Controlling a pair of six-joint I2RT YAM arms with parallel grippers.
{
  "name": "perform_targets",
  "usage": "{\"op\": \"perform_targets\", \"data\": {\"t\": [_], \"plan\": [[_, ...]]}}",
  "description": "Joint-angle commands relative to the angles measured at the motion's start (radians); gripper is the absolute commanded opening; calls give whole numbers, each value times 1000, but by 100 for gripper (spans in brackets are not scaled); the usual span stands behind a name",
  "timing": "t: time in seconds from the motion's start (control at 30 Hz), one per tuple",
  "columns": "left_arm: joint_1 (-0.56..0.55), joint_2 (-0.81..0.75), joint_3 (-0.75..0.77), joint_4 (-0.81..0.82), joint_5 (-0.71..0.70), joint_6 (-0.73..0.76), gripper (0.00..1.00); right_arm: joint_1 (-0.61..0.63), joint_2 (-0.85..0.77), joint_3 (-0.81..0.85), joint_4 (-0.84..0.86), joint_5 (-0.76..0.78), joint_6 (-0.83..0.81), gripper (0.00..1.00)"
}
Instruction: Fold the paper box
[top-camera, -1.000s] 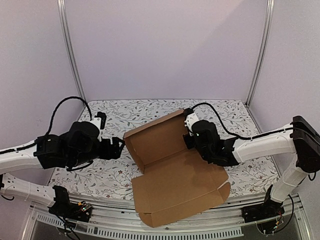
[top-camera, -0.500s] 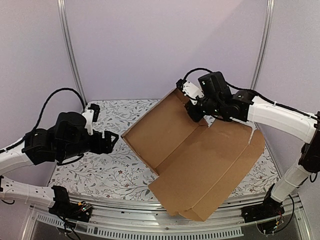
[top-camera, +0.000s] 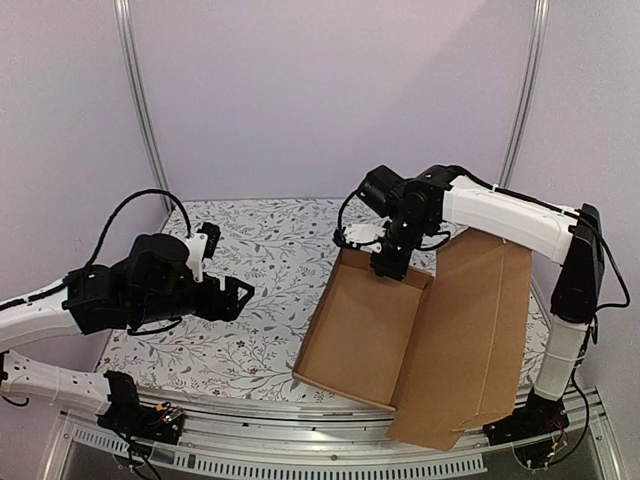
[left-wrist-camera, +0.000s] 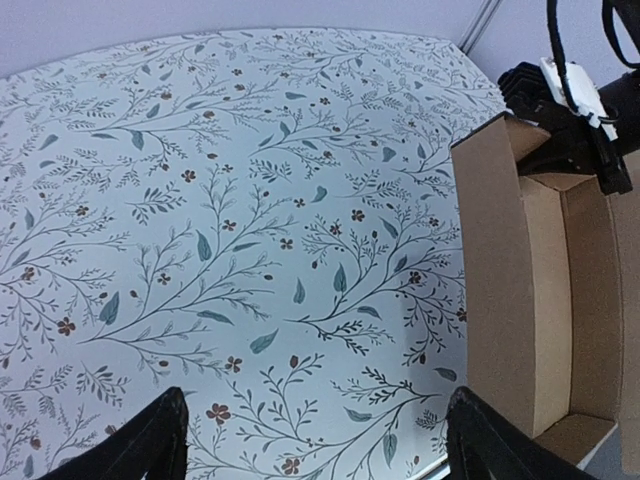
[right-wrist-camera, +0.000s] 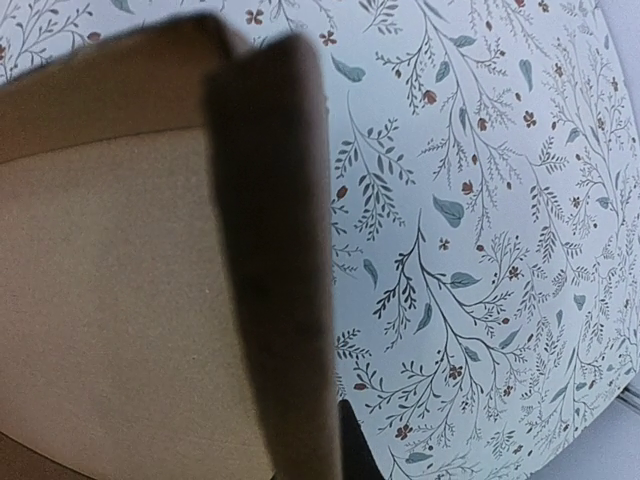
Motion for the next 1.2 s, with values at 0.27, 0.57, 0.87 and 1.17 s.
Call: {"op": "perform_targets", "data": {"t": [0.27,0.57,0.87,1.17], "plan": [[18,227,-21,230,204,-9,86,22,173,90,-132,-11,-105,9],[17,369,-23,332,269,-36,84,42,266,131,-103,-10,-124,24],[19,497,0,392,289,-37,83,56,178,167,-52,76,-88,50],[19,636,39,449,301,-30,82,60,-31,118,19,160,51,57]]}}
